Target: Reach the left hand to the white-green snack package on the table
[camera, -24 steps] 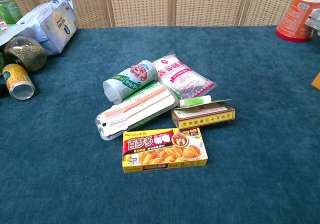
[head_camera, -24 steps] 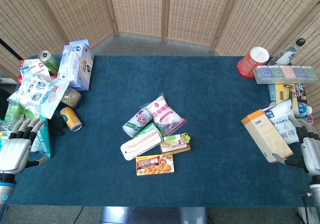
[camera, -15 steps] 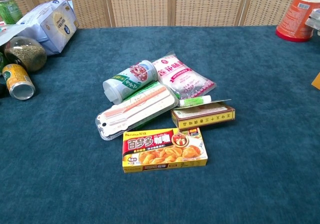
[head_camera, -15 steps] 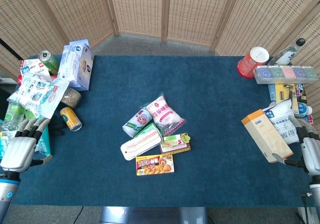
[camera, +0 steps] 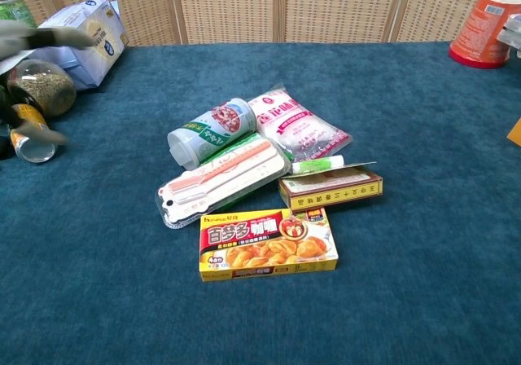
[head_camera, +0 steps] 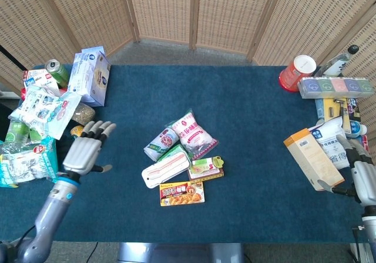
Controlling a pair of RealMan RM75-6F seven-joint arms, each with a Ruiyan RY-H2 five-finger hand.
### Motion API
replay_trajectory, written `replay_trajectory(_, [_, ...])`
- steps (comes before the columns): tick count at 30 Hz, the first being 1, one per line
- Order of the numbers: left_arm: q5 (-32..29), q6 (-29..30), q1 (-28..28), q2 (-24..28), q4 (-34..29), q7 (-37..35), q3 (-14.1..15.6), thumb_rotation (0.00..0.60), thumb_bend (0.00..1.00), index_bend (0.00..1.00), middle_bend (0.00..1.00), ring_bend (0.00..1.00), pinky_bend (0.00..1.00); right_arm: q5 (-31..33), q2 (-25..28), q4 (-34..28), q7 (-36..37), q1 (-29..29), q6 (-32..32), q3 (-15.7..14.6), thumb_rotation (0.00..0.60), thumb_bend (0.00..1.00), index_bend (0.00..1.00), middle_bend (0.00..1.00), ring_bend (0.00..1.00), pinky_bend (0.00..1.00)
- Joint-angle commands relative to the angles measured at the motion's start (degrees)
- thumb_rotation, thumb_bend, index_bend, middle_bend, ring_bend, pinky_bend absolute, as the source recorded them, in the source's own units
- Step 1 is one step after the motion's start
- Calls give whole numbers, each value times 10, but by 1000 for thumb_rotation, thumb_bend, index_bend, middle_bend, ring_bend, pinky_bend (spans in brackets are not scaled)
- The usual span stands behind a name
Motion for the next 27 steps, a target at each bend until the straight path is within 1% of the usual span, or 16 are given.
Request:
replay_trajectory(1, [-91, -35, -87, -95, 38, 85, -50, 600, 0, 0, 0, 0, 0, 1, 2, 3, 8, 0, -1, 1, 600, 0, 0, 0, 0, 0])
replay_trajectory(3, [-116, -36, -116, -129, 58, 108, -61, 600, 0, 0, 0, 0, 0, 2, 3, 5, 13, 0, -2, 1, 600, 0, 0, 0, 0, 0])
replay_trajectory(8, [-154, -27, -172, -194, 120, 161, -71, 600, 0, 0, 0, 0, 0, 1, 6, 10, 27, -1, -3, 2, 600, 0, 0, 0, 0, 0])
replay_trajectory(12, [-170, -25, -200, -237, 175, 171, -74, 600, 0, 0, 0, 0, 0, 0, 9, 12, 38, -3, -2, 3, 600, 0, 0, 0, 0, 0])
replay_trajectory(15, [-186, -32, -213, -257, 201, 173, -73, 600, 0, 0, 0, 0, 0, -1, 11, 12, 43, -3, -1, 3, 600, 0, 0, 0, 0, 0])
replay_trajectory(20, [-192, -29, -222, -271, 222, 172, -66, 600, 0, 0, 0, 0, 0, -1, 12, 14, 49, -3, -1, 4, 600, 0, 0, 0, 0, 0])
replay_trajectory(27, [-191, -20, -210, -246, 227, 175, -39, 600, 0, 0, 0, 0, 0, -1, 16, 12, 56, -5, 0, 4, 600, 0, 0, 0, 0, 0])
